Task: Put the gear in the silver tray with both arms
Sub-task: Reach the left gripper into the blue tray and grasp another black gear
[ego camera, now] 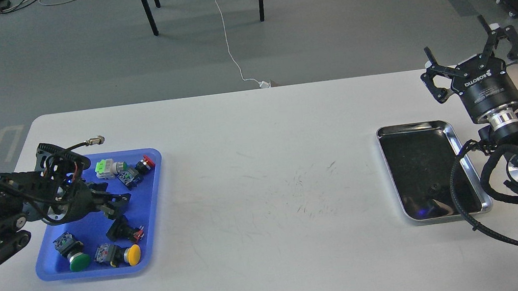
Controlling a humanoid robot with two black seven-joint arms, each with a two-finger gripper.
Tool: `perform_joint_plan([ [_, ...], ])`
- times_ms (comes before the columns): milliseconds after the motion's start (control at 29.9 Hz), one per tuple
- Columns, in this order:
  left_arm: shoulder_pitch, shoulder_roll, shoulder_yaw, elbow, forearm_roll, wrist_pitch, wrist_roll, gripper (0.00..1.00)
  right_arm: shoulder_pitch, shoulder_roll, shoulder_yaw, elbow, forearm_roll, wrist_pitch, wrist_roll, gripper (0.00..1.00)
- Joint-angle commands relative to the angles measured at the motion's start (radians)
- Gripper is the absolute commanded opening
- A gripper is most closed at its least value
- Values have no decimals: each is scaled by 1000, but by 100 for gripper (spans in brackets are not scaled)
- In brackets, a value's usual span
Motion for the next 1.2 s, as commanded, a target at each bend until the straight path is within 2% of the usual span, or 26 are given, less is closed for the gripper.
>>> perform_joint_plan([
  [0, 1, -1, 2, 4, 8, 0, -3, 58, 0, 11, 0, 1, -1, 0, 0, 99],
  [334, 10, -4, 22, 21, 4, -5, -4, 54, 1, 11, 0, 23, -1, 0, 0, 99],
  [1003, 10, -18, 25, 16, -1, -6, -4, 53, 6, 4, 5, 58, -4, -4, 0, 99],
  [1103, 12, -21, 25, 16, -4, -9, -3, 45, 4, 1, 6, 56, -4, -4, 2, 99],
  [1170, 12, -19, 25, 18, -4, -23, -1, 33, 4, 0, 6, 56, -4, -4, 2, 99],
])
